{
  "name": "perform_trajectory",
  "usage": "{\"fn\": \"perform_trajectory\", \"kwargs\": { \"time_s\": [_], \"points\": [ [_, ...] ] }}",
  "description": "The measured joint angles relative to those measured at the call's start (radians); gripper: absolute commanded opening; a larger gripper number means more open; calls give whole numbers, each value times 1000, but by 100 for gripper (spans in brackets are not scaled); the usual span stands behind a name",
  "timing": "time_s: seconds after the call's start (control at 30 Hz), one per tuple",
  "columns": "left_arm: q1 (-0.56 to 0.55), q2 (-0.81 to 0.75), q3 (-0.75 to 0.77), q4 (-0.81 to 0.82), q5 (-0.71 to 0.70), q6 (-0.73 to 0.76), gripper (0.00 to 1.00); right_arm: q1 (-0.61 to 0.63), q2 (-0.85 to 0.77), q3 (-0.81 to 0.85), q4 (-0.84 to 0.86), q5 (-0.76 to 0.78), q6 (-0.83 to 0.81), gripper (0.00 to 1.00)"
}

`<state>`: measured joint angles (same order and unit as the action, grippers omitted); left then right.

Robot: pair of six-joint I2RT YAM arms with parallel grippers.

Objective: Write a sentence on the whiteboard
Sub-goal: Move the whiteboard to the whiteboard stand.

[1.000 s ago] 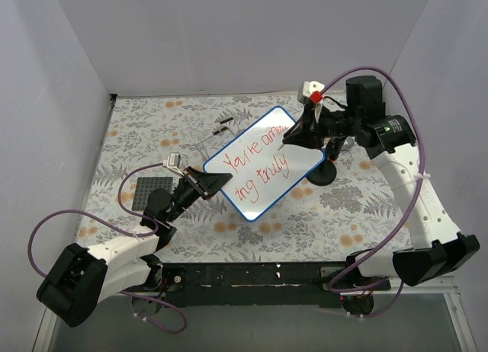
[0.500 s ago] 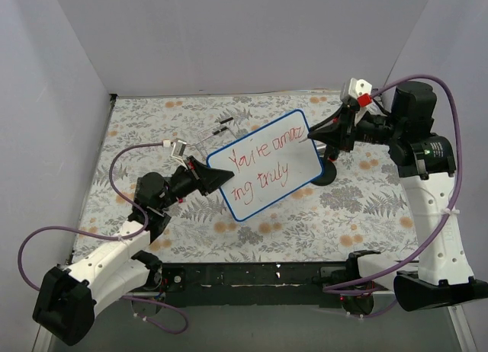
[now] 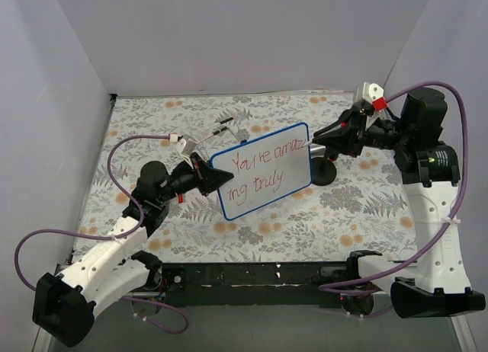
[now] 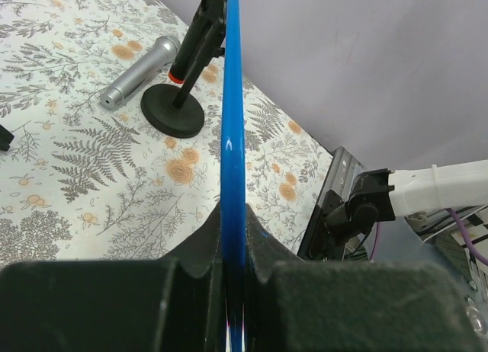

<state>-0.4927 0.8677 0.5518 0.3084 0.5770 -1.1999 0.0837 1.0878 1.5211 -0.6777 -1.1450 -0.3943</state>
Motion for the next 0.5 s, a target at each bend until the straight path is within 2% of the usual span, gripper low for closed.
{"fn": "perform_trajectory", "kwargs": {
  "time_s": [0.23,0.5],
  "points": [
    [0,-9,41,-70,-35,41,0,-26,-37,-90,29,-43,31,1],
    [15,-6,140,-144,-161,82,0,-62,-86,-169,69,-98,64,1]
  ]
}}
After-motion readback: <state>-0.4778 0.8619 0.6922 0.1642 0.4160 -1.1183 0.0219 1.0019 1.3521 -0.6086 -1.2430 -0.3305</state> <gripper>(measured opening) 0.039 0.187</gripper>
